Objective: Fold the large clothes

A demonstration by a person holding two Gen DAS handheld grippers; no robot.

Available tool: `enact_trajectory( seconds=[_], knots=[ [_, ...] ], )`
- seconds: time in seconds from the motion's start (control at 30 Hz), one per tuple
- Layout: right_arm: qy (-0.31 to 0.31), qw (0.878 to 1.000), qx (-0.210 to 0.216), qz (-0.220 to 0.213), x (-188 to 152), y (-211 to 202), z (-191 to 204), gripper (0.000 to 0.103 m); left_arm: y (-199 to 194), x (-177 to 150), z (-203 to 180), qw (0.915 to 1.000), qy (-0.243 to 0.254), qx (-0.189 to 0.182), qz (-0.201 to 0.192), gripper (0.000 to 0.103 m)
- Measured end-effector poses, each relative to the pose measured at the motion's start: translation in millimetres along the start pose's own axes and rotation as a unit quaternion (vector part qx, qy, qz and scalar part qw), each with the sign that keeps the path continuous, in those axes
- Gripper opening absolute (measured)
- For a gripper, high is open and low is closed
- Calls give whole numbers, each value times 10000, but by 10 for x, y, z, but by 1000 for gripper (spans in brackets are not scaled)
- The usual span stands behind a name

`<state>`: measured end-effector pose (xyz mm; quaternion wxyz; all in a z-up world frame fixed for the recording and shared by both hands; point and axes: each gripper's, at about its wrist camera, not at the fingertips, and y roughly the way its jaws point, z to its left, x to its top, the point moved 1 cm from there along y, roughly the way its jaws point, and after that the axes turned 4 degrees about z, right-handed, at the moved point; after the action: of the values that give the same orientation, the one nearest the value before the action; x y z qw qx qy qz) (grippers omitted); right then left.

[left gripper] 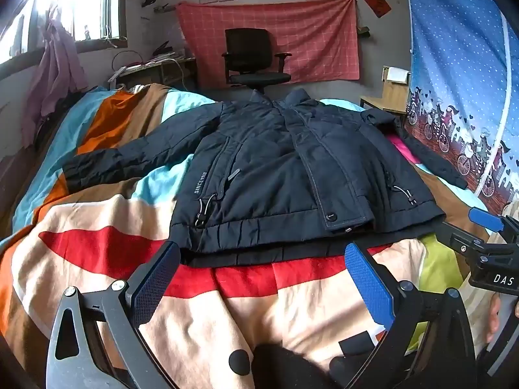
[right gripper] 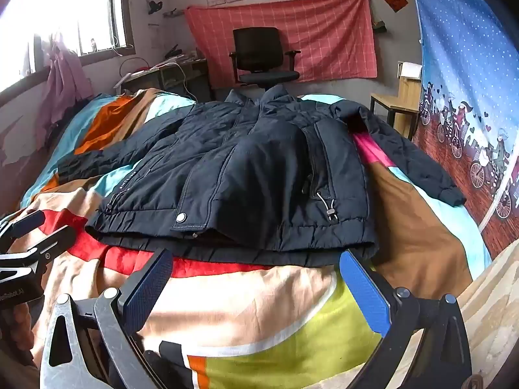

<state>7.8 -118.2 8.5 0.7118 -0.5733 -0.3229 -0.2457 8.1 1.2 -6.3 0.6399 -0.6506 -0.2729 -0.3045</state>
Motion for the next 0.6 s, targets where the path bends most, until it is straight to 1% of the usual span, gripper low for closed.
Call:
enact_trajectory(
  seconds=[0.07,0.23,0.27,0.6],
  knots=[
    [21,10000,12,89,0,6,0,103,-1,7,0,10000,41,-2,-4,100],
    [20,10000,17,52,-3,8,3,103,-12,40,-5,9998,191,-24,-55,100],
    [23,10000,18,54,-3,10,3,103,-4,4,12,10000,45,53,-16,100],
    [37,10000,33,28,-4,3,-3,103,-14,-14,56,9999,5,118,-42,100]
  ],
)
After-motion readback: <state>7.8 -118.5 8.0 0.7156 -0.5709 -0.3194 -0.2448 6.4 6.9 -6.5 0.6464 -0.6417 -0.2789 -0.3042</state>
